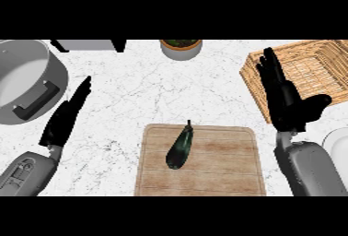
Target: Pick the eggplant from the cutting board and place it in the basket
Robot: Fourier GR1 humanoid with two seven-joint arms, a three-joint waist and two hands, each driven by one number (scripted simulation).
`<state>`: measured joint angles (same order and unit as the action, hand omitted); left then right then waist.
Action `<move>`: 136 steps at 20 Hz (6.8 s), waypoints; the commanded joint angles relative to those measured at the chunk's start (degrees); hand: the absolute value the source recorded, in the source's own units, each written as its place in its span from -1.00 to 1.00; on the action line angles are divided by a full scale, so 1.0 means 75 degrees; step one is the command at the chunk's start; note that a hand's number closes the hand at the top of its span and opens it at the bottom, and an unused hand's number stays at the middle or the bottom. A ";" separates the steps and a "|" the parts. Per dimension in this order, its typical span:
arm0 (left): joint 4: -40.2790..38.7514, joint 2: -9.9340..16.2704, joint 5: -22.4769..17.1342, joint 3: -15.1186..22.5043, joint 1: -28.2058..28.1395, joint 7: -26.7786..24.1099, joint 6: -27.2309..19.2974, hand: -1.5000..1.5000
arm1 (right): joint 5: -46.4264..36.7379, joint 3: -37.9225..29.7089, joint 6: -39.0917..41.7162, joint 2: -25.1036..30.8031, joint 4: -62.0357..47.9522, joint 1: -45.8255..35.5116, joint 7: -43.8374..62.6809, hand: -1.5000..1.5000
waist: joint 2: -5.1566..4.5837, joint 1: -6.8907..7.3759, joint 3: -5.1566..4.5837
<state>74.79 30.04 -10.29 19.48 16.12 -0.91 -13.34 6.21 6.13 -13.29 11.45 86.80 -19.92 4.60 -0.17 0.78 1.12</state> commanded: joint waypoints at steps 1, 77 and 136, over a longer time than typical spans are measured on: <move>0.0454 0.0129 -0.0014 -0.0259 -0.0475 0.0189 0.0095 0.00 | 0.0672 -0.0792 0.0547 -0.0008 -0.0916 -0.0428 -0.0707 1.00 | 0.0015 0.0003 -0.0142; 0.0472 -0.0999 -0.0331 -0.2479 -0.0435 0.1732 0.1024 0.00 | -0.3384 0.2467 0.1261 -0.1085 -0.1465 -0.0690 0.4470 -1.00 | 0.0018 -0.0066 -0.0148; 0.0605 -0.1762 0.0740 -0.3978 -0.0804 0.1812 0.2081 0.00 | -0.5599 0.6620 0.1942 0.1518 -0.0351 0.1586 -0.0187 1.00 | 0.0240 -0.0592 -0.0154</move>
<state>79.47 16.30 -4.39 -9.44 10.04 12.45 2.48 -31.79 47.21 -1.07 13.31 78.24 -14.43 12.25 1.74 -1.99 -0.04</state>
